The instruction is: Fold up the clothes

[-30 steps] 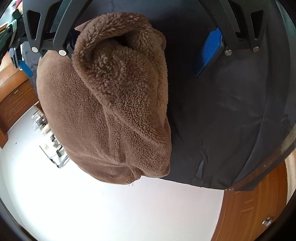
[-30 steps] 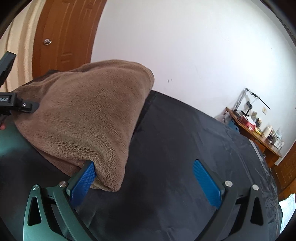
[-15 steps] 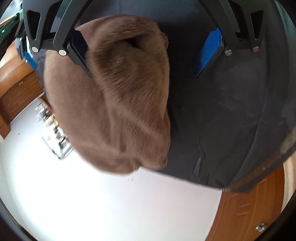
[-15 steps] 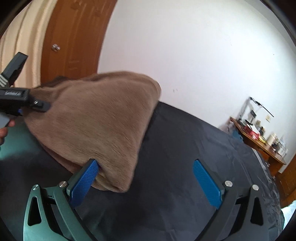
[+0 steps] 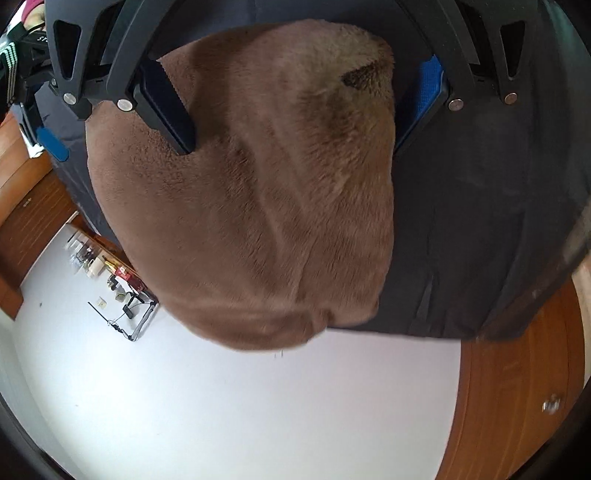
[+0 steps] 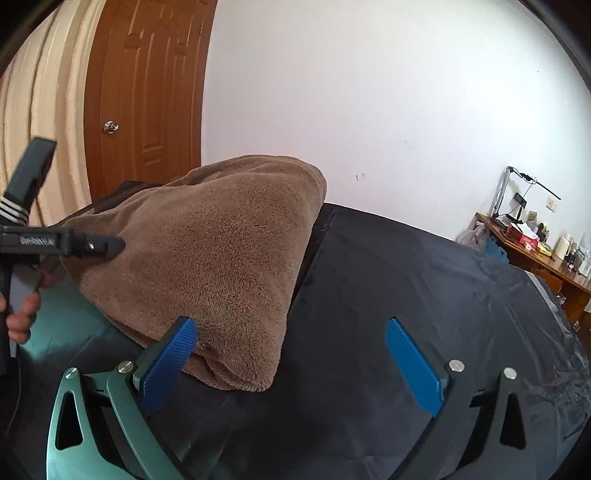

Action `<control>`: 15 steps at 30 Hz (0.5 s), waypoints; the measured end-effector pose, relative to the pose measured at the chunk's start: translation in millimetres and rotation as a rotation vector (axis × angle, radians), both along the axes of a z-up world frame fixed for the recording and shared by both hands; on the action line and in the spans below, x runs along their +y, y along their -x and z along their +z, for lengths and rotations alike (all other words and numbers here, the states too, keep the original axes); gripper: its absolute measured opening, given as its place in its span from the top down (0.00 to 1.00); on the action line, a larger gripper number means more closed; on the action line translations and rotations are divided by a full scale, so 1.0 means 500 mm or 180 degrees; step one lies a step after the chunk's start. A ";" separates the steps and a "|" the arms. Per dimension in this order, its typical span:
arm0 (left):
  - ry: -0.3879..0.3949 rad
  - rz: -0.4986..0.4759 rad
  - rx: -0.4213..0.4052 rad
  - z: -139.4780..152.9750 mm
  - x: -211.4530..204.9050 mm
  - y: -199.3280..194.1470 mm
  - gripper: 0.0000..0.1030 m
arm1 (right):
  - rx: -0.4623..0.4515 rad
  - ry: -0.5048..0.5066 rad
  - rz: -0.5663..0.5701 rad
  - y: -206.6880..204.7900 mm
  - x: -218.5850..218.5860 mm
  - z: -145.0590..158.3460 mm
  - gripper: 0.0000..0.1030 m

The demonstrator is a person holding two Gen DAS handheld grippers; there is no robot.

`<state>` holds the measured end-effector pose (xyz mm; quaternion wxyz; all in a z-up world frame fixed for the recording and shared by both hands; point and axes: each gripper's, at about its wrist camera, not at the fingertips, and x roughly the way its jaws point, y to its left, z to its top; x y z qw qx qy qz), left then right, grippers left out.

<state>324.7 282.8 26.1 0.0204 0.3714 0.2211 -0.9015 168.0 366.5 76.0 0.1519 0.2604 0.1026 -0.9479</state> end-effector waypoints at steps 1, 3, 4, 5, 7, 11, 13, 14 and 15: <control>-0.0069 -0.0012 -0.0033 -0.007 -0.005 0.003 0.00 | -0.0003 0.0007 0.0003 0.000 0.000 0.000 0.01; -0.0210 -0.0033 -0.0067 -0.018 -0.011 0.013 0.00 | -0.0007 0.0024 0.0012 0.000 0.000 0.001 0.00; -0.0301 -0.0043 -0.0080 -0.023 -0.016 0.016 0.00 | -0.0002 0.0037 0.0021 0.002 0.000 0.003 0.00; -0.0363 -0.0047 -0.0091 -0.024 -0.021 0.014 0.00 | 0.0002 0.0050 0.0027 0.003 0.000 0.004 0.00; -0.0495 -0.0039 -0.0110 -0.025 -0.031 0.013 0.00 | 0.0000 0.0077 0.0024 0.003 0.002 0.004 0.00; -0.0698 0.0049 -0.0054 -0.002 -0.063 0.010 0.00 | -0.0027 0.0127 -0.0020 0.005 0.009 0.002 0.00; -0.0830 0.0108 -0.0008 0.017 -0.087 0.017 0.00 | -0.0048 0.0174 -0.0046 0.007 0.014 0.002 0.00; -0.0896 0.0136 0.0015 0.026 -0.098 0.026 0.00 | -0.0055 0.0201 -0.0051 0.008 0.016 0.003 0.00; -0.0954 0.0146 0.0031 0.034 -0.110 0.033 0.00 | -0.0067 0.0227 -0.0051 0.008 0.018 0.003 0.00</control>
